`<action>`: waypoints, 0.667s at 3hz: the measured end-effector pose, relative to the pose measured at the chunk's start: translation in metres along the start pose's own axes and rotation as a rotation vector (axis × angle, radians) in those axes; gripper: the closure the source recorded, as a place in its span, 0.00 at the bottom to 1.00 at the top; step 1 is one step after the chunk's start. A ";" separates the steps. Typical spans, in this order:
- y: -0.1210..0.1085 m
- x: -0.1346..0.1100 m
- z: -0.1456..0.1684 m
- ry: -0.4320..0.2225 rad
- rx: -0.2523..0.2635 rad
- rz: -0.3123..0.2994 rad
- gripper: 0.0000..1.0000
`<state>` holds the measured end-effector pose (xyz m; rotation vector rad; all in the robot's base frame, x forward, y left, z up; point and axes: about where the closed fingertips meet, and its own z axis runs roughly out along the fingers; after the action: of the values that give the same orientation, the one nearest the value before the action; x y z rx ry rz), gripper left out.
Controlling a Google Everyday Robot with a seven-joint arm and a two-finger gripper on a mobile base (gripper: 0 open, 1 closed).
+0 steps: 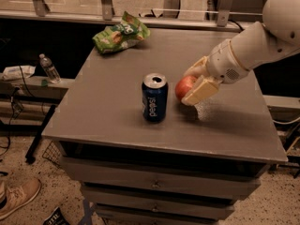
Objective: Move apple near pepsi can
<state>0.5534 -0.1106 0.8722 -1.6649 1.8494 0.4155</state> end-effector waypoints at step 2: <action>0.011 -0.002 0.013 -0.011 -0.049 -0.022 1.00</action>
Offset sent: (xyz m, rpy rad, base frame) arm -0.0099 0.0120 -0.0204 0.0131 0.0486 0.0645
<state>0.5451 -0.0994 0.8623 -1.7109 1.8242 0.4636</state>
